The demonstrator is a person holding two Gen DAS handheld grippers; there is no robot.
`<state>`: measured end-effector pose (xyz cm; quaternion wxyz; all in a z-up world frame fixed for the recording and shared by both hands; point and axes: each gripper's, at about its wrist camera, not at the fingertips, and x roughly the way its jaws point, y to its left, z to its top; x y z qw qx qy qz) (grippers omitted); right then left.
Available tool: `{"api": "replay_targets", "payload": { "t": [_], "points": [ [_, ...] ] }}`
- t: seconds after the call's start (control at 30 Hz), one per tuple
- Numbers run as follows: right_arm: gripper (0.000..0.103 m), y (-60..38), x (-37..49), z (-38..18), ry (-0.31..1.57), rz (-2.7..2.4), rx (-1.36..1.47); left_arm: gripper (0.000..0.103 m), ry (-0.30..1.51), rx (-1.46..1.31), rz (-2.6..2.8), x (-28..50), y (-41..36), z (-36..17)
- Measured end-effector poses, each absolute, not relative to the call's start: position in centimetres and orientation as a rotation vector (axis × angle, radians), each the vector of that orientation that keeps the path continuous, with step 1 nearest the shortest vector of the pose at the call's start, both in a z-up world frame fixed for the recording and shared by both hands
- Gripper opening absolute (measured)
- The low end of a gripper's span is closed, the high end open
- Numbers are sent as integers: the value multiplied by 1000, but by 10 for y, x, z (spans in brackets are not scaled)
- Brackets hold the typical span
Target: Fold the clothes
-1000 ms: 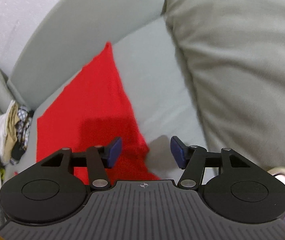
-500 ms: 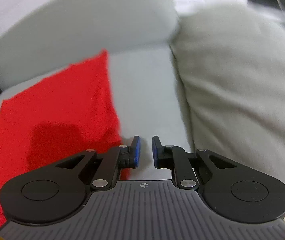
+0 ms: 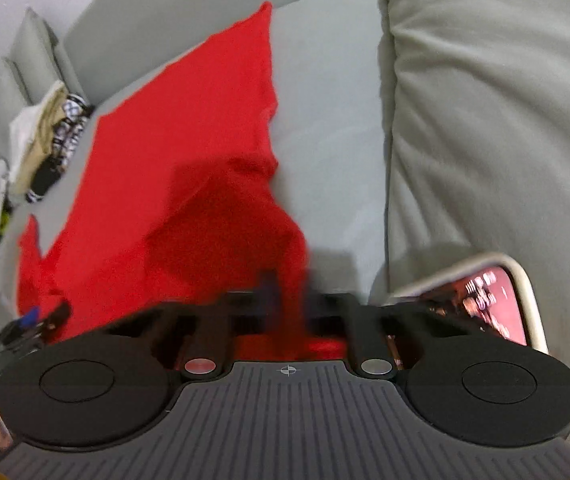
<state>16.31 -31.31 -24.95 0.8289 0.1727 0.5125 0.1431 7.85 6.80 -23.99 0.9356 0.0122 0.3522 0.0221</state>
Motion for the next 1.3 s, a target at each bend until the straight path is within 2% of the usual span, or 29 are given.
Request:
{"api": "replay_targets", "payload": {
  "t": [0.17, 0.23, 0.27, 0.4, 0.67, 0.73, 0.77, 0.8, 0.87, 0.97, 1.03, 1.1, 1.23, 1.3],
  "points": [
    [7, -310, 152, -243, 1070, 257, 253, 72, 730, 35, 63, 79, 68, -234],
    [25, -309, 152, -237, 1067, 204, 237, 71, 702, -55, 108, 70, 83, -220],
    [45, -311, 150, -233, 1055, 182, 237, 71, 669, -119, 146, 62, 94, -212],
    [53, -325, 141, -218, 958, 209, 341, 64, 603, -230, 300, 35, 124, -192],
    [53, -326, 139, -200, 812, 207, 436, 65, 631, -144, 292, 36, 102, -201],
    [50, -322, 139, -197, 792, 219, 419, 64, 621, -125, 359, 35, 101, -201],
    [46, -320, 139, -196, 788, 228, 400, 61, 608, -133, 373, 32, 103, -199],
    [31, -318, 138, -195, 783, 237, 381, 55, 590, -145, 356, 29, 104, -196],
    [10, -313, 140, -197, 800, 270, 356, 48, 571, -133, 265, 26, 98, -194],
    [10, -303, 146, -206, 880, 330, 311, 46, 638, -41, 178, 36, 80, -207],
    [10, -292, 148, -216, 969, 325, 234, 47, 745, 8, 201, 48, 74, -226],
    [6, -285, 149, -233, 1092, 221, 104, 50, 738, 51, 214, 48, 71, -231],
    [5, -303, 138, -231, 1122, 153, 160, 50, 746, 34, 197, 46, 78, -226],
    [18, -308, 132, -224, 1095, 159, 191, 49, 752, -28, 185, 41, 86, -220]
  ]
}}
